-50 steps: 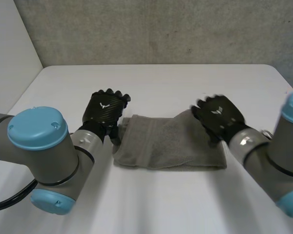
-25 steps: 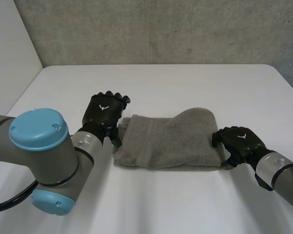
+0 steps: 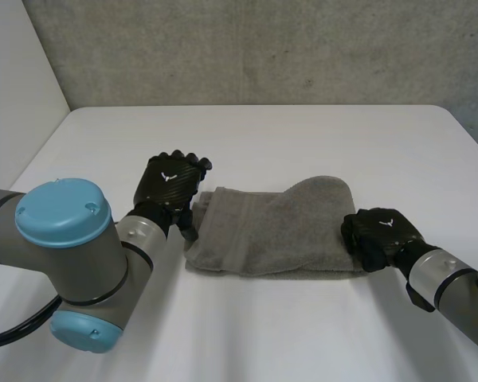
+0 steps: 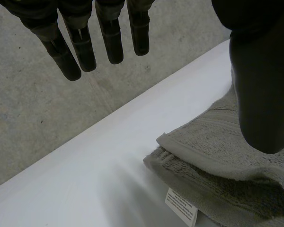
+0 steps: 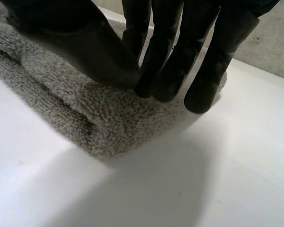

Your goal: Fold the towel.

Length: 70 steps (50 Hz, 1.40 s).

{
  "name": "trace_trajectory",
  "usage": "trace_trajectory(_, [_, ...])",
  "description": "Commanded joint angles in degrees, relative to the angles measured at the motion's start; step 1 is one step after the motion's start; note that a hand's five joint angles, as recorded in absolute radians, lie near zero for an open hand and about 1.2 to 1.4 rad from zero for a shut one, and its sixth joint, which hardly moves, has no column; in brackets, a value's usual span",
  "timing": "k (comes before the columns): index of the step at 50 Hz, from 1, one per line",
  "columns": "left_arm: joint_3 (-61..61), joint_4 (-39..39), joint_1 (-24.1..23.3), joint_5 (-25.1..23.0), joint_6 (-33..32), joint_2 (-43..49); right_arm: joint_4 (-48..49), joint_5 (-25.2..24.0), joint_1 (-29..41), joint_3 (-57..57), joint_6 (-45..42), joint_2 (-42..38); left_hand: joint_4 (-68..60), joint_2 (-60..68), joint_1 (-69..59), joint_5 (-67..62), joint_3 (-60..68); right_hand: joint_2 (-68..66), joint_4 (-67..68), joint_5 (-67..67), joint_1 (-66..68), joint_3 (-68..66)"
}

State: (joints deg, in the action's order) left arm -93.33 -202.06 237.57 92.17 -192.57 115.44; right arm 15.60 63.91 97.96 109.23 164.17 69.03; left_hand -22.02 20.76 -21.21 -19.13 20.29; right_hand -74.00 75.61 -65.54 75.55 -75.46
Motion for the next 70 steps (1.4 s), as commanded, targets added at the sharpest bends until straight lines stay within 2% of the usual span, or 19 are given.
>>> trace_trajectory(1, [0.0, 0.0, 0.1, 0.1, 0.0, -0.2, -0.6, 0.2, 1.2, 0.5, 0.1, 1.3, 5.9, -4.7, 5.1, 13.0, -4.2, 36.6, -38.2, 38.1, -38.1, 38.0])
trace_trajectory(19, [-0.5, -0.1, 0.0, -0.1, 0.0, -0.1, 1.0, 0.3, 0.8, 1.9, -0.1, -0.5, 5.9, -4.7, 5.1, 13.0, -4.2, 39.2, -40.8, 40.7, -40.7, 40.6])
trace_trajectory(24, [-0.5, -0.1, 0.1, -0.1, 0.0, 0.0, 2.1, 1.0, 0.6, 1.6, -0.8, -1.1, 5.9, -4.7, 5.1, 13.0, -4.2, 22.4, -24.0, 23.9, -23.9, 23.8])
trace_trajectory(26, [-0.4, -0.1, 0.2, -0.1, 0.1, 0.1, 2.6, 3.5, 0.6, 1.3, -1.1, -0.9, 5.9, -4.7, 5.1, 13.0, -4.2, 1.6, -3.2, 3.2, -3.2, 3.1])
trace_trajectory(28, [-0.4, -0.1, 0.2, -0.1, 0.0, 0.1, 2.6, 5.1, 0.6, 0.9, -1.3, -1.0, 5.9, -4.7, 5.1, 13.0, -4.2, -5.9, 4.3, -4.4, 4.4, -4.5])
trace_trajectory(38, [0.3, -0.1, 0.2, 0.1, 0.1, -0.6, 1.7, 8.3, 1.5, -2.9, -11.6, 0.0, 5.9, -4.7, 5.1, 13.0, -4.2, -6.0, 4.4, -4.5, 4.5, -4.5])
trace_trajectory(40, [0.4, -0.1, 0.4, 0.2, 0.1, -0.7, 1.6, 8.2, 2.9, -4.4, -14.0, 1.2, 5.9, -4.7, 5.1, 13.0, -4.2, -6.0, 4.4, -4.5, 4.5, -4.5])
trace_trajectory(46, [0.3, -0.2, 3.6, 0.3, 0.5, -4.5, 0.0, 8.2, 19.1, -15.5, -19.1, 2.3, 6.6, -5.3, 5.8, 13.7, -4.9, -6.0, 4.4, -4.5, 4.5, -4.5])
trace_trajectory(48, [0.4, -0.3, 5.2, 0.3, 2.2, -5.5, -1.5, 7.1, 26.0, -20.9, -20.5, -1.8, 6.9, -5.7, 6.1, 14.0, -5.2, -6.0, 4.4, -4.5, 4.5, -4.5])
trace_trajectory(51, [0.6, -0.4, 5.7, 0.3, 3.3, -5.8, -2.5, 6.3, 29.0, -23.5, -21.6, -5.1, 6.9, -5.7, 6.1, 14.0, -5.2, -6.0, 4.4, -4.5, 4.5, -4.5])
trace_trajectory(53, [0.7, -0.4, 6.9, 0.3, 5.5, -6.5, -6.7, 2.5, 34.2, -28.3, -25.5, -11.3, 7.3, -6.0, 6.5, 14.4, -5.5, -6.0, 4.4, -4.5, 4.5, -4.5])
trace_trajectory(62, [0.0, -0.3, 8.3, 0.1, 6.9, -6.6, -17.5, -1.2, 37.3, -33.3, -32.4, -19.7, 7.3, -6.0, 6.5, 14.4, -5.5, -6.0, 4.4, -4.5, 4.5, -4.5])
trace_trajectory(63, [0.0, -0.3, 8.3, 0.1, 6.9, -6.6, -17.1, -1.2, 37.1, -32.9, -31.0, -19.6, 7.3, -6.0, 6.5, 14.4, -5.5, -5.1, 3.5, -3.5, 3.5, -3.6])
trace_trajectory(64, [0.0, -0.3, 8.3, 0.0, 6.9, -6.6, -16.5, -1.2, 36.8, -32.6, -28.4, -18.7, 7.3, -6.0, 6.5, 14.4, -5.5, 12.6, -14.2, 14.1, -14.1, 14.1])
trace_trajectory(65, [0.0, -0.3, 8.3, 0.0, 6.9, -6.6, -16.5, -1.2, 36.8, -32.6, -28.4, -18.7, 7.3, -6.0, 6.5, 14.4, -5.5, 12.8, -14.4, 14.3, -14.3, 14.2])
trace_trajectory(66, [0.0, -0.3, 8.3, -0.1, 6.9, -6.6, -15.8, -1.3, 35.9, -32.0, -24.6, -16.7, 7.3, -6.0, 6.5, 14.4, -5.5, 46.3, -47.9, 47.8, -47.8, 47.7])
trace_trajectory(67, [0.0, -0.3, 8.3, -0.1, 6.9, -6.6, -15.8, -1.3, 35.9, -32.0, -24.6, -16.6, 7.3, -6.0, 6.5, 14.4, -5.5, 46.6, -48.2, 48.1, -48.1, 48.0])
trace_trajectory(68, [0.2, -0.4, 8.1, -0.1, 6.9, -6.5, -15.0, -1.7, 34.3, -31.1, -20.2, -14.0, 7.3, -6.0, 6.5, 14.4, -5.5, 64.0, -65.6, 65.5, -65.5, 65.5])
trace_trajectory(70, [0.4, -0.4, 7.8, -0.1, 7.0, -6.5, -13.9, -1.9, 32.4, -29.8, -15.9, -11.6, 7.3, -6.0, 6.5, 14.4, -5.5, 64.0, -65.6, 65.5, -65.5, 65.5])
